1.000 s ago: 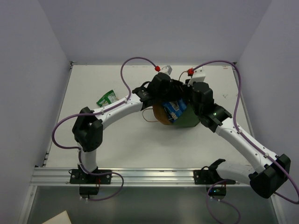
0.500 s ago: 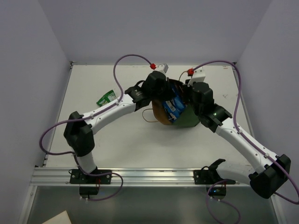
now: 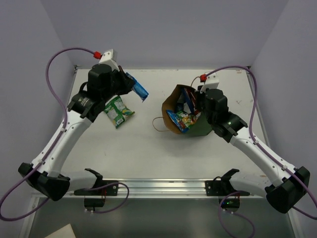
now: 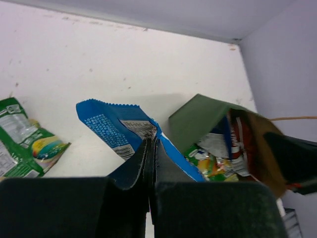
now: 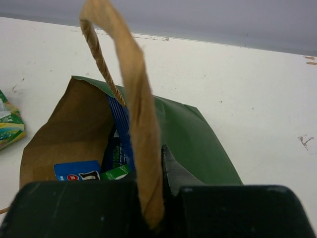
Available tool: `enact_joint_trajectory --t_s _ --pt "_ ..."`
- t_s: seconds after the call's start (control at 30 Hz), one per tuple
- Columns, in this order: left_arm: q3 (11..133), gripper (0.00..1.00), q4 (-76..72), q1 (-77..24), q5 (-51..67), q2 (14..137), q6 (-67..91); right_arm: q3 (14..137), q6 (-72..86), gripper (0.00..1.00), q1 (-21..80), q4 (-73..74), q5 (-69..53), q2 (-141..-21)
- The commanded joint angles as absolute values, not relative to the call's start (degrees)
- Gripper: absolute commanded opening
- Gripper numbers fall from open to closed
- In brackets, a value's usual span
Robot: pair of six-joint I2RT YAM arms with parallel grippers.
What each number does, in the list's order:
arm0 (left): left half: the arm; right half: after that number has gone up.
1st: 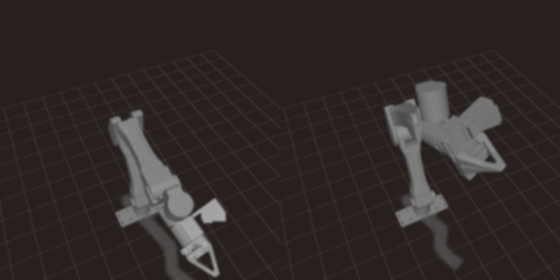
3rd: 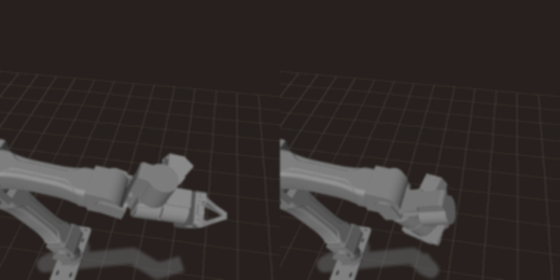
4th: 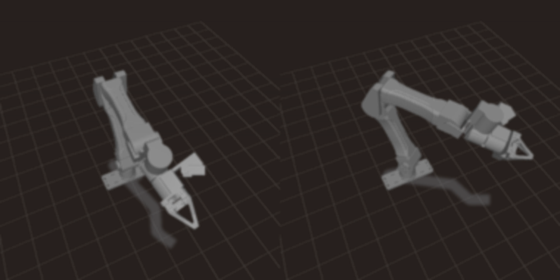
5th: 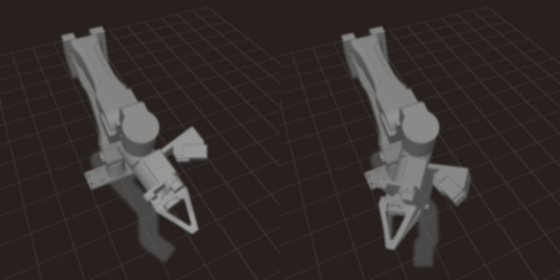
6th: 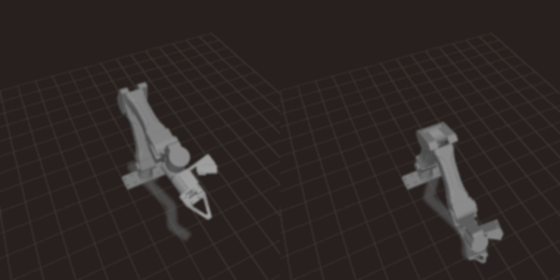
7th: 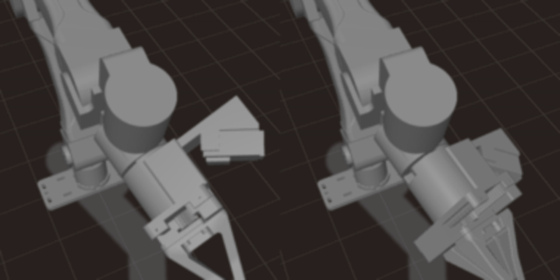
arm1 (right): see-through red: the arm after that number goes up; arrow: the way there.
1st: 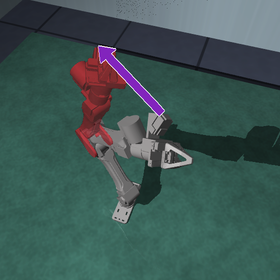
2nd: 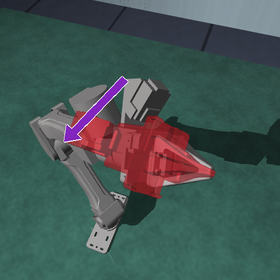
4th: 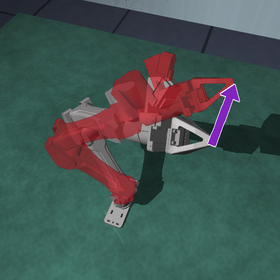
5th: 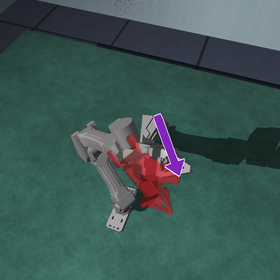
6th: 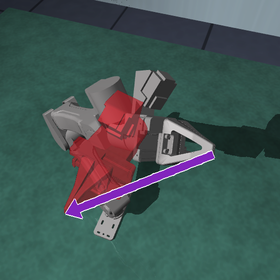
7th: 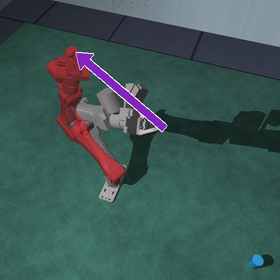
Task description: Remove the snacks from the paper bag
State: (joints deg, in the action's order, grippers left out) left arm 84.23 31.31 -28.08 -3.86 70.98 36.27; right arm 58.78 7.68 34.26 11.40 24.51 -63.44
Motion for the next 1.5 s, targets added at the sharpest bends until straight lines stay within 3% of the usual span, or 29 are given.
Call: enact_joint_trajectory --t_s 0.0,0.17,0.33,0.37,0.43,0.47,0.57,0.7,0.9,1.13,1.47 --pt "79.38 0.0 32.97 -24.61 -1.23 76.89 29.98 58.27 7.65 0.0 34.01 10.72 25.75 -62.14" --pt "79.62 0.0 25.6 -21.54 -0.26 91.2 28.39 58.18 7.56 0.0 34.1 10.81 25.23 -62.23" --pt "88.4 0.02 23.91 -21.01 6.74 108.7 29.18 57.75 7.65 0.0 34.01 10.99 24.96 -62.75" --pt "91.46 0.29 24.6 -21.09 7.55 110.29 29.61 57.66 7.73 0.0 34.01 11.07 25.13 -62.84" --pt "93.51 0.5 26.88 -21.18 9.31 111.97 29.88 57.83 7.91 0.0 34.01 11.51 24.87 -63.1" --pt "93.17 0.72 26.98 -21.18 10.45 111.19 30.75 58.18 8.0 0.0 34.01 12.12 24.79 -63.19" --pt "89.67 0.95 27.07 -21.71 10.28 104.43 31.55 58.8 8.0 0.0 34.01 13.35 24.17 -63.02" --pt "86.4 0.94 28.74 -23.2 10.46 91.54 32.69 59.06 7.38 0.01 34.01 14.06 24.08 -62.4" --pt "89.56 0.86 33.84 -35.84 5.97 84.21 35.93 59.59 7.38 0.01 33.93 15.12 24.08 -61.53" --pt "89.21 0.85 31.03 -45.25 6.59 87.88 41.83 57.92 8.79 0.01 34.01 15.38 24.08 -60.29" --pt "88.77 0.76 28.83 -49.13 6.07 96.24 46.49 57.39 10.19 0.01 34.01 14.06 24.0 -61.35"
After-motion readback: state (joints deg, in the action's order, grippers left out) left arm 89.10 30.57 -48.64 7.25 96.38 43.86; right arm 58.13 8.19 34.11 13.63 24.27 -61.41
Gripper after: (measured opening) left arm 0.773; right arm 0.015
